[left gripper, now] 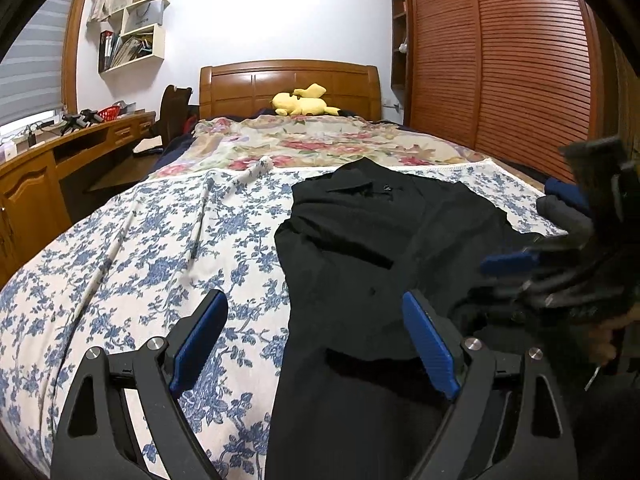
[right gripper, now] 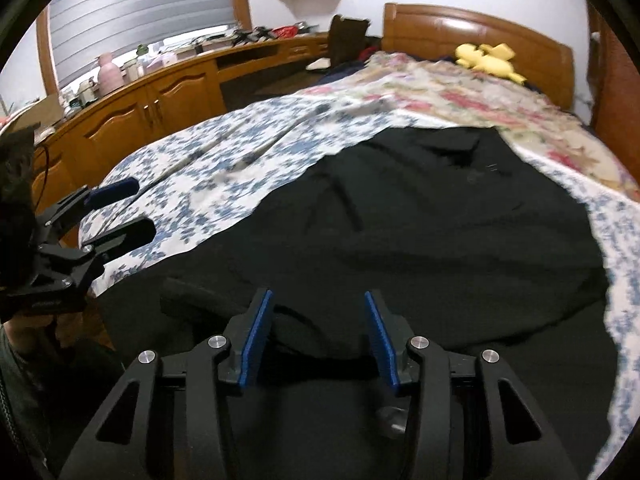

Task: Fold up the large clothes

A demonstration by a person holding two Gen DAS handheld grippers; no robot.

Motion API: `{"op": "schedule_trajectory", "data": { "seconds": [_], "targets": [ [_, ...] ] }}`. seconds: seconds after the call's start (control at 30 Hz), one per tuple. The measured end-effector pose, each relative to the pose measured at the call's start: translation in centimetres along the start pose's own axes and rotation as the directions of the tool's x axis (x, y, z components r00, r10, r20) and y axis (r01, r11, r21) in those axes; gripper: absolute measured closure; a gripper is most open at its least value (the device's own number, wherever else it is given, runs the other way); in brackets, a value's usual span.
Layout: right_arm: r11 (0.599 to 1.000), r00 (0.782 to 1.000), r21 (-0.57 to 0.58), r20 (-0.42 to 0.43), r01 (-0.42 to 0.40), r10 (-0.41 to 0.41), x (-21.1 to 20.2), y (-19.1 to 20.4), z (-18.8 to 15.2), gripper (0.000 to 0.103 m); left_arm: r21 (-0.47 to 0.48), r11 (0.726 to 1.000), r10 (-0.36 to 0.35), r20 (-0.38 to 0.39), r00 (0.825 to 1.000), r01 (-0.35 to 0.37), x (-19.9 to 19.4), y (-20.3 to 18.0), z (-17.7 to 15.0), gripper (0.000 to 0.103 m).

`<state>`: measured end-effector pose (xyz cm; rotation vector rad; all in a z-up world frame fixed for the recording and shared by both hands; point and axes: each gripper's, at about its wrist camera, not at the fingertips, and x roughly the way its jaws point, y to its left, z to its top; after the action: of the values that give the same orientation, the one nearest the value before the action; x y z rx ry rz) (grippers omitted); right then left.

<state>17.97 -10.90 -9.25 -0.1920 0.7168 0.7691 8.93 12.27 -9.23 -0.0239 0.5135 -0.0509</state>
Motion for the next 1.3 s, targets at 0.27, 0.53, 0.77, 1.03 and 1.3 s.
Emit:
{"op": "schedule_trajectory", "data": {
  "seconds": [0.27,0.53,0.77,1.03,1.3],
  "targets": [
    [0.996,0.993,0.011,-0.086,-0.086,0.086,4.0,1.1,-0.8,0.056,-0.021,0.999,0.03,-0.042,0.999,-0.031,-0.1,0.9,-1.1,0.014],
    [0.997,0.998,0.039,0.001,-0.059,0.059,-2.1,-1.1,-2.2,0.056,-0.032,0.999,0.009,-0.126,0.992,-0.013,-0.6,-0.1,-3.3,0.041],
    [0.991,0.989,0.074,0.088,0.109,-0.116,-10.4,-3.9,-5.6,0.052,-0.006,0.999,0.03,-0.183,0.983,-0.032,-0.8,-1.2,-5.0,0.05],
    [0.961,0.954,0.153,0.158,0.231,-0.255,-17.3,-6.2,-8.8,0.047,0.009,0.998,0.061,-0.202,0.977,-0.061,-1.3,-1.6,-5.0,0.051],
    [0.945,0.936,0.172,0.172,0.277,-0.306,-19.7,-6.3,-11.6,0.047,0.006,0.997,0.075,-0.205,0.976,-0.075,-2.6,-2.2,-4.7,0.051]
  ]
}}
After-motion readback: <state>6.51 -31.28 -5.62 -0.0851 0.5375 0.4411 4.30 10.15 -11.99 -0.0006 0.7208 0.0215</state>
